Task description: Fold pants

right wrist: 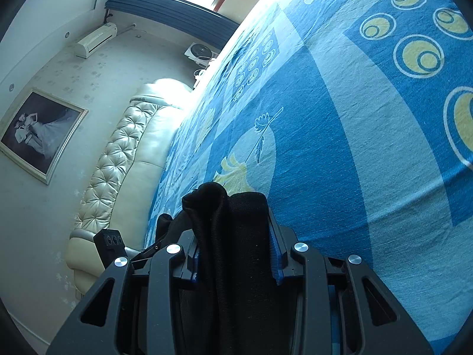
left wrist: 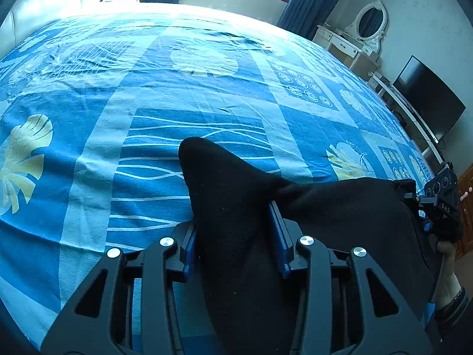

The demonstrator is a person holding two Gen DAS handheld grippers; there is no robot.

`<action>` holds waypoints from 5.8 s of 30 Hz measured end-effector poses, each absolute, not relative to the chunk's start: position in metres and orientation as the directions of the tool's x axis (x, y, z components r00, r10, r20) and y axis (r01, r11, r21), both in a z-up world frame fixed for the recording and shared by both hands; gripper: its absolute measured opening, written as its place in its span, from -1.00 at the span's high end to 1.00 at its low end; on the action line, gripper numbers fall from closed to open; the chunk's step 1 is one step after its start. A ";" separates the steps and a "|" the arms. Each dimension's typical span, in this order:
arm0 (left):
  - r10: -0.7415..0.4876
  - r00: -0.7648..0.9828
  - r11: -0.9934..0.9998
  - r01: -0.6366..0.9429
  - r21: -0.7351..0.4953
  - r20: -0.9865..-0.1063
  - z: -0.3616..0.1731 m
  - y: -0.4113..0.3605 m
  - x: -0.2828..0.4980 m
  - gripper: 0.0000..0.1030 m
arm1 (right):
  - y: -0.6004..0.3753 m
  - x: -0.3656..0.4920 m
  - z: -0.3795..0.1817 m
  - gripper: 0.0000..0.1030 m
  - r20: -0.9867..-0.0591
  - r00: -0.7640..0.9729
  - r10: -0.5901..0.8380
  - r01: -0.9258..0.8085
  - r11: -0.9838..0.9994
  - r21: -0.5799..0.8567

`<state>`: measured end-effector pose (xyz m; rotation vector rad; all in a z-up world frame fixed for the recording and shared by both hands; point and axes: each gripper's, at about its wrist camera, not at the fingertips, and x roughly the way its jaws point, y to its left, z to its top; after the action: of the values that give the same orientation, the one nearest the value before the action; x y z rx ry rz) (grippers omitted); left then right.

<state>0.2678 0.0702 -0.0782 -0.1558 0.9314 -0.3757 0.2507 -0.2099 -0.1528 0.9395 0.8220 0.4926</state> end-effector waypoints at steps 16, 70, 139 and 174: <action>-0.296 0.584 0.955 0.206 -0.215 -0.756 -0.060 0.080 0.239 -0.72 | -0.211 0.244 -0.135 -0.10 -0.370 0.601 0.709 -0.037 0.487 0.873; -0.484 0.459 0.868 0.149 -0.473 -0.745 -0.074 0.073 0.138 0.06 | -0.176 0.149 -0.121 0.23 -0.496 0.559 0.664 0.052 0.569 0.821; -0.403 0.463 0.915 0.206 -0.347 -0.789 -0.060 0.063 0.063 0.18 | -0.191 0.065 -0.137 0.24 -0.512 0.539 0.669 0.123 0.539 0.833; -0.151 0.572 0.986 0.147 -0.080 -0.806 -0.040 0.038 0.026 -0.86 | -0.189 0.038 -0.125 -0.51 -0.506 0.547 0.668 0.078 0.560 0.825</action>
<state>0.0262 0.0382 -0.0404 -0.0046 0.9460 -0.1744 0.0381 -0.1893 -0.1249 0.9287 0.9459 0.4161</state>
